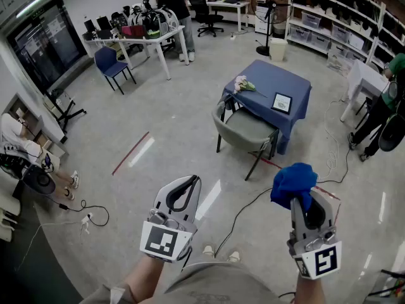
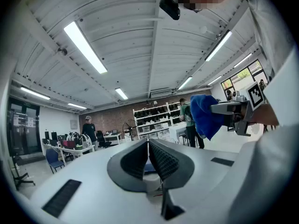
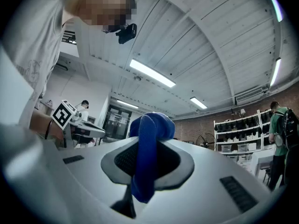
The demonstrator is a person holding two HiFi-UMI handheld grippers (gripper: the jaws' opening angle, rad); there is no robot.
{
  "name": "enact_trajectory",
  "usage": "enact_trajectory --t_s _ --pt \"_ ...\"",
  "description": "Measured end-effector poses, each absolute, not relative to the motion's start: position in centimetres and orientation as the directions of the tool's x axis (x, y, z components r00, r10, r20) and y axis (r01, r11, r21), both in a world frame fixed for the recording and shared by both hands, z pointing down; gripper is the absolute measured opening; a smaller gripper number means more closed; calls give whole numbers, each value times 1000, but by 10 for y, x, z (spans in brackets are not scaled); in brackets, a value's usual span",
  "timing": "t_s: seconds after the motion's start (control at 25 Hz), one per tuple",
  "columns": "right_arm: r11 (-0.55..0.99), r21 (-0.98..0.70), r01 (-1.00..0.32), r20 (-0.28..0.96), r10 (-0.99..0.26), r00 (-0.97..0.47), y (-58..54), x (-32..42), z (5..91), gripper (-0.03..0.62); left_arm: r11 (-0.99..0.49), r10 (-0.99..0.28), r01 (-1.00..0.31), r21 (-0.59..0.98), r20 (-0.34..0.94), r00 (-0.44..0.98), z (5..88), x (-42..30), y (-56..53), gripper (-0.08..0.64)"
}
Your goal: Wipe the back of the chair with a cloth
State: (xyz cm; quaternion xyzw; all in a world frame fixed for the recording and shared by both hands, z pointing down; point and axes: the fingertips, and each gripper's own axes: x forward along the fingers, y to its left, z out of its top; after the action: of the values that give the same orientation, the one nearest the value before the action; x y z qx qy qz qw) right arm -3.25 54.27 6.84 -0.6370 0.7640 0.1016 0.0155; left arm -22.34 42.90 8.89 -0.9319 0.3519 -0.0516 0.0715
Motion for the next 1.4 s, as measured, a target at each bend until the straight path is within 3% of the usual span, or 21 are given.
enact_trajectory --t_s 1.04,1.28,1.36,1.4 --pt "174 81 -981 -145 -972 -184 558 38 91 78 -706 -701 -683 -188 53 711 100 -174 435 26" --pt "158 71 -985 -150 -974 -167 538 57 100 78 -727 -679 -672 -140 -1 734 101 -156 416 29" --pt "159 71 -985 -147 -975 -168 526 59 106 78 -739 -668 -666 -101 -24 744 103 -152 405 138" --pt "158 75 -985 -143 -975 -167 519 60 109 78 -740 -667 -667 -82 -29 744 106 -151 397 149"
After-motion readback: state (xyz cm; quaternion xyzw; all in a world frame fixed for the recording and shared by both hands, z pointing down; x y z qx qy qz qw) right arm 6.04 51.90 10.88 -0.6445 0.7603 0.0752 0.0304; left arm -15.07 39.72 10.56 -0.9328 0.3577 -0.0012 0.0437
